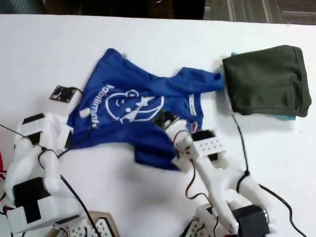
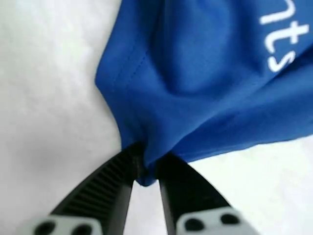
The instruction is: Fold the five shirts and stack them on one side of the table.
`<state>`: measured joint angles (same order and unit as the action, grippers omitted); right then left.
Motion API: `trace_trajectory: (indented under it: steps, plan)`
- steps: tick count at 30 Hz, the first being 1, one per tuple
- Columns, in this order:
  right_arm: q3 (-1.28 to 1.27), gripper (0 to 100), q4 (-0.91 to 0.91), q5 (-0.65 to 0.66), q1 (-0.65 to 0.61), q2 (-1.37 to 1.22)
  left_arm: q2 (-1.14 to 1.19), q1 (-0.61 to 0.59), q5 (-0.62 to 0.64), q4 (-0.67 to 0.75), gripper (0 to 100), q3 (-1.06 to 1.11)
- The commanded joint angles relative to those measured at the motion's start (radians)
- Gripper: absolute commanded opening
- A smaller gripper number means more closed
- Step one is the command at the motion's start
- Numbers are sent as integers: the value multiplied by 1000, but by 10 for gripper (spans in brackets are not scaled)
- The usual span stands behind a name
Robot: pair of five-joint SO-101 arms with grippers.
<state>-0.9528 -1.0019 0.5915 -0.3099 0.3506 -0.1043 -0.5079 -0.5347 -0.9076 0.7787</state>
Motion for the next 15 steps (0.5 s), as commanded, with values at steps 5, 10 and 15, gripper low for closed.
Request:
trace_trajectory:
  steps: [5,10,15]
  plan:
    - [143,18,-173,17,111,150,-9,2,11,-78,31,-70]
    - [126,18,-177,17,111,156,-9,2,11,-107,68,-73]
    - [123,18,-171,17,119,150,-11,-3,11,-132,211,-128]
